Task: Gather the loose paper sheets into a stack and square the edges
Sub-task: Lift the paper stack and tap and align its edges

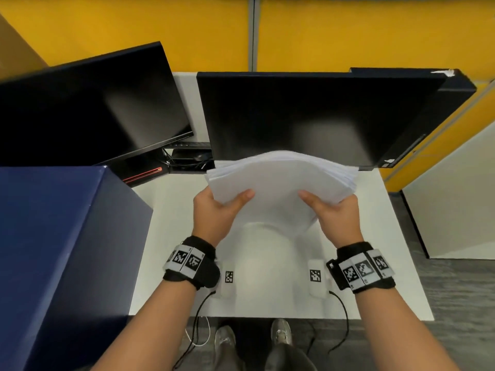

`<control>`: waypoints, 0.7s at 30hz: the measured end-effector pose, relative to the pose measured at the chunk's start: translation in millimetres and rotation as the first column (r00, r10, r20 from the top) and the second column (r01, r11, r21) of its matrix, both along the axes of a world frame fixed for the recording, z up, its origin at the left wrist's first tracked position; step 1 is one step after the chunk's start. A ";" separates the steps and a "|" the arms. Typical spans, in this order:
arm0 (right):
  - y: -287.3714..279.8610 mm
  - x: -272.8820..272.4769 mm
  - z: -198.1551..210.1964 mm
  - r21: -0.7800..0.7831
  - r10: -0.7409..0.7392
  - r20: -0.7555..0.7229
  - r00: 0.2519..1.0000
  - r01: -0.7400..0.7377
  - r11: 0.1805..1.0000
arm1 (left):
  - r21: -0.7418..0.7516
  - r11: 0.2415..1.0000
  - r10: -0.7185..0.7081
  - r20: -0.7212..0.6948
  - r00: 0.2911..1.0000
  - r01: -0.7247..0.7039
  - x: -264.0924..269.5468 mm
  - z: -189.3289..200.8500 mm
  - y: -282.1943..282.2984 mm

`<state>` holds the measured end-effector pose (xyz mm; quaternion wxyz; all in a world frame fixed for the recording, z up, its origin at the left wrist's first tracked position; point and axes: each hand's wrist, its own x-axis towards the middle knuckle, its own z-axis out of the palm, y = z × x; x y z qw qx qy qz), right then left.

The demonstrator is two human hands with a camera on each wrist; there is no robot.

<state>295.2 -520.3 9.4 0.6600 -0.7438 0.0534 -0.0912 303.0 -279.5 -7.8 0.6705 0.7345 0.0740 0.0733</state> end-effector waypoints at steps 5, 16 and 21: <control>0.5 -4.7 -12.3 -0.030 0.019 -0.097 0.995 -0.022 0.999 | 0.090 0.993 -0.067 -0.126 0.990 0.078 -0.3 -16.2 6.3; 0.5 -14.3 -6.3 0.009 -0.005 -0.041 0.999 0.005 1.000 | 0.003 0.998 0.062 0.012 0.998 -0.062 -12.2 -4.8 -10.6; 13.4 0.9 13.7 0.038 -0.177 -0.019 0.984 0.177 0.983 | -0.081 0.976 0.209 0.087 0.974 -0.202 -2.7 21.1 -24.4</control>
